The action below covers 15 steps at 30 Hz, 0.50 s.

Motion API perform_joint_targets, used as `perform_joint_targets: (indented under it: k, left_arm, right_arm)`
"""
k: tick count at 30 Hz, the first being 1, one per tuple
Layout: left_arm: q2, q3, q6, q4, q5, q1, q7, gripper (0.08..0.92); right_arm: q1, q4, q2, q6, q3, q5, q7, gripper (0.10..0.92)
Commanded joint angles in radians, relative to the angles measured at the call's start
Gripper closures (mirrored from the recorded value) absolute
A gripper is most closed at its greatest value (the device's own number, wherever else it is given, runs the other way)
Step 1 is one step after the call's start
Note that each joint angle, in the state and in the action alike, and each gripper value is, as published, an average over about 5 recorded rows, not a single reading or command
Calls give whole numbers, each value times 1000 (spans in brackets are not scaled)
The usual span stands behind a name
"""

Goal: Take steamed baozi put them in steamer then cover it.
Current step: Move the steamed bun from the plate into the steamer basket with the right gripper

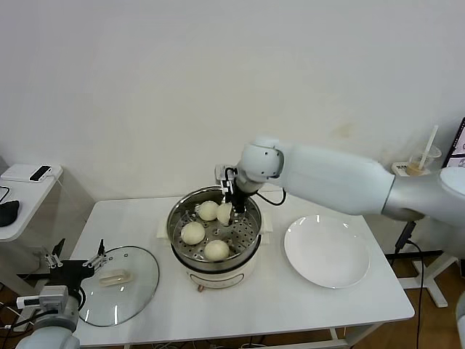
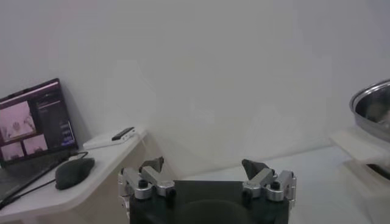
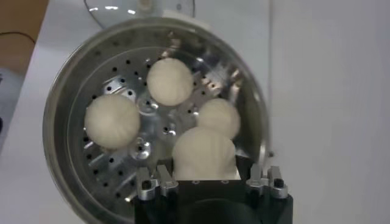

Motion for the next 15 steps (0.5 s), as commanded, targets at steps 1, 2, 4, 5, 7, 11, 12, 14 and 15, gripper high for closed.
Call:
perform_joint_targets:
  k: [1,2,4,5,7,11,12,14,15]
  left_arm:
    - [1,-1,0,4,-1,-1,1,177]
    - [1,-1,0,5,-1,-2,1,177]
    - [2,-1,0,6,-2,-3,1,177]
    - [3,-1,0,7,-2,-3,1,177]
    - [4,-1,0,8,-3,-5,1,177]
    - [6,-1,0,10,-3,-6,1,177]
    - [6,-1,0,10,-3,-6,1,177]
    - [6,-1,0,10,-4,-7,1,177]
    - [7,-1,0,10,-4,-7,1,177]
  right_arm:
    - [-65,-24,48,-62,-31,-23,30,381]
    - [-67,-26,47,-61,-31,-31,29,381]
    - [-70,-32,46,-60,-30,-45,29,381]
    - [-71,-35,45,-59,-29,-51,29,381]
    - [-72,-41,44,-58,-25,-58,29,381]
    - [-75,-47,40,-55,-18,-71,27,381]
    - [-76,-48,38,-54,-16,-75,26,381]
    - [-79,-47,34,-52,-10,-82,23,381]
    - [-80,-47,33,-50,-5,-87,22,381]
